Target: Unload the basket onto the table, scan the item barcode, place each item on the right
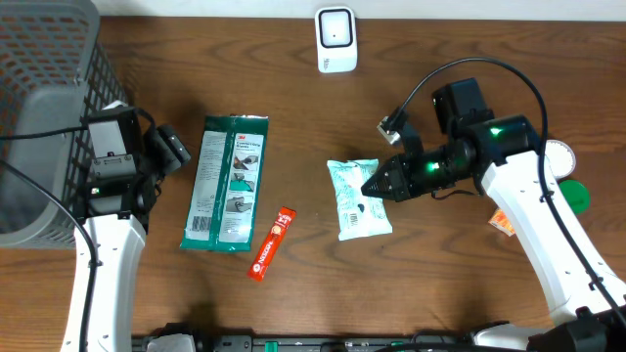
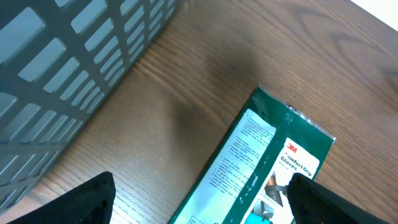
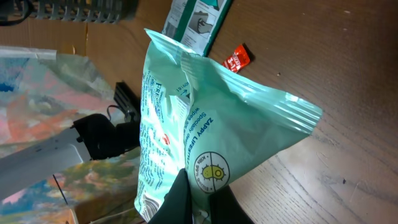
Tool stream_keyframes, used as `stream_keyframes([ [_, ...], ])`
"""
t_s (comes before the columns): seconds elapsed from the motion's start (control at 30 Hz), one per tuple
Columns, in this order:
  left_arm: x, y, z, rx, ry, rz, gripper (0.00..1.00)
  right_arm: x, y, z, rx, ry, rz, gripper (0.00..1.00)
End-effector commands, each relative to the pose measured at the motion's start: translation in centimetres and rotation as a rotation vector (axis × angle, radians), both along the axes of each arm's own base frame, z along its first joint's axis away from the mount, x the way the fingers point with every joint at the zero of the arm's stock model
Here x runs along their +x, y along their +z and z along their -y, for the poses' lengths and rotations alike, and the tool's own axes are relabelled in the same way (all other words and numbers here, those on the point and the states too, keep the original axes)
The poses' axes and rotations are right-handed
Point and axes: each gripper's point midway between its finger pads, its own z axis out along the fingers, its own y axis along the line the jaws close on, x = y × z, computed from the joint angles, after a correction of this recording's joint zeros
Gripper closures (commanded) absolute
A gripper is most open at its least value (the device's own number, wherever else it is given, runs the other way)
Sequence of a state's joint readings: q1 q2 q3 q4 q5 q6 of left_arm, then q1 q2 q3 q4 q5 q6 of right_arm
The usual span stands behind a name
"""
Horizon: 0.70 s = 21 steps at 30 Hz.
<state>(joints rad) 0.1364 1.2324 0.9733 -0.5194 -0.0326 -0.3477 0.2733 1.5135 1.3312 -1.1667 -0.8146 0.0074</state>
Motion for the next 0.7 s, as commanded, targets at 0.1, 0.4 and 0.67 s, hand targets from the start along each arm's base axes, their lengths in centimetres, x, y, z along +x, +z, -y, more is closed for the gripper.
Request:
stream_keyframes([
  [0.1,0.34,1.37,-0.38,0.01,0.016,0.034,0.12,-0.4,0.66,-0.29,0.024,0.01,0.009,0.99],
  [0.4,0.34,1.37,-0.38,0.01,0.016,0.034,0.12,-0.39,0.67,-0.31,0.024,0.01,0.01,0.99],
  [0.67,0.34,1.37,-0.38,0.01,0.016,0.034,0.12,-0.92,1.6,-1.03,0.09,-0.014,-0.065,0.99],
])
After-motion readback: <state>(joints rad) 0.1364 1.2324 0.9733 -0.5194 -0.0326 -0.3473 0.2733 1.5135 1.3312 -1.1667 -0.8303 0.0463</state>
